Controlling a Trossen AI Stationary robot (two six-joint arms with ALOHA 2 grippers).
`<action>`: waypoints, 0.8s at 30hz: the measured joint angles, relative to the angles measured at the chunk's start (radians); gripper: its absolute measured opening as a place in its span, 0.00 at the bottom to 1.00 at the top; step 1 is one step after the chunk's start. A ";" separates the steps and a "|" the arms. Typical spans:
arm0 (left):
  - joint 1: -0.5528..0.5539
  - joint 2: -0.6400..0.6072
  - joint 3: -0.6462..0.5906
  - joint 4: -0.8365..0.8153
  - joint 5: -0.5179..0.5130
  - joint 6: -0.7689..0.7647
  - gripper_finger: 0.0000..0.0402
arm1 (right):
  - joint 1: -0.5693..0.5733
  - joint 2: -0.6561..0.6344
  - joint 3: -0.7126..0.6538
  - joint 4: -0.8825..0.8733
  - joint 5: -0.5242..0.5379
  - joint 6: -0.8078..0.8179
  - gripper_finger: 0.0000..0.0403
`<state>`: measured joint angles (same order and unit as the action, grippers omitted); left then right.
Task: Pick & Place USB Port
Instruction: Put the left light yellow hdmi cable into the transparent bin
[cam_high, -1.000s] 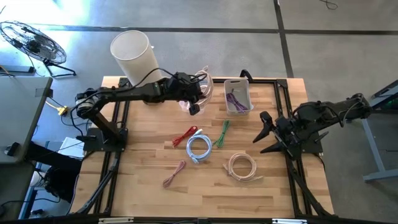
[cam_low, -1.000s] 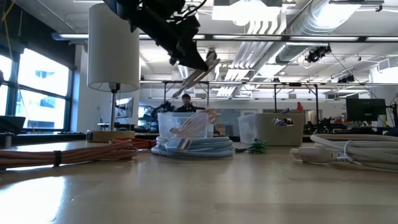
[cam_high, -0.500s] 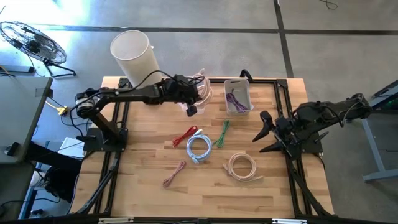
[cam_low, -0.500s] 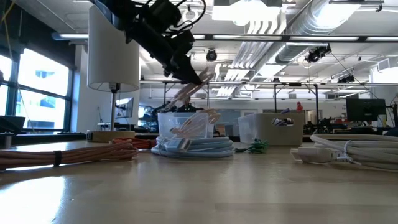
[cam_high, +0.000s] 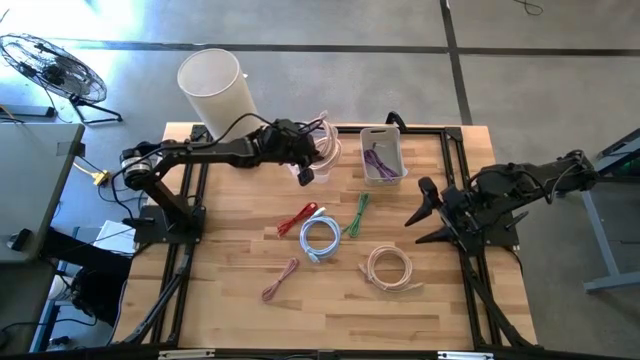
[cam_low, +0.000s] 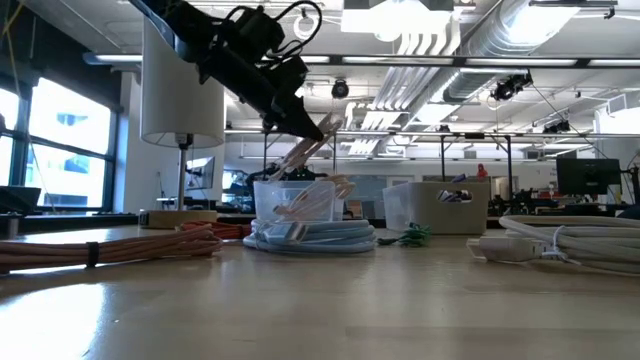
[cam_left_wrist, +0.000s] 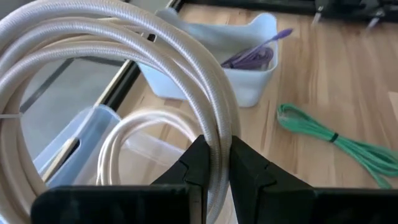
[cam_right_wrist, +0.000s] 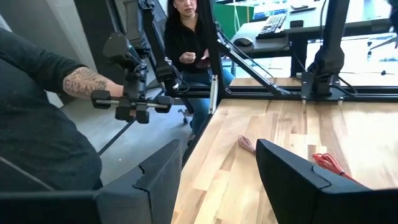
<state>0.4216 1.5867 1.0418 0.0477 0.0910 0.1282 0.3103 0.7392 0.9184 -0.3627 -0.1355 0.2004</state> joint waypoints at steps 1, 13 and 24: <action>0.000 0.000 -0.002 0.014 0.000 0.002 0.09 | 0.000 0.000 0.000 0.000 0.006 0.000 0.49; 0.033 0.000 -0.004 0.010 0.057 0.027 0.09 | 0.000 0.001 0.000 -0.007 0.026 -0.003 0.49; 0.045 0.017 -0.004 0.003 0.102 0.051 0.09 | 0.000 0.001 0.000 -0.007 0.049 -0.004 0.49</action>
<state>0.4669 1.6041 1.0378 0.0510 0.1929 0.1794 0.3103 0.7403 0.9184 -0.3698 -0.0867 0.1967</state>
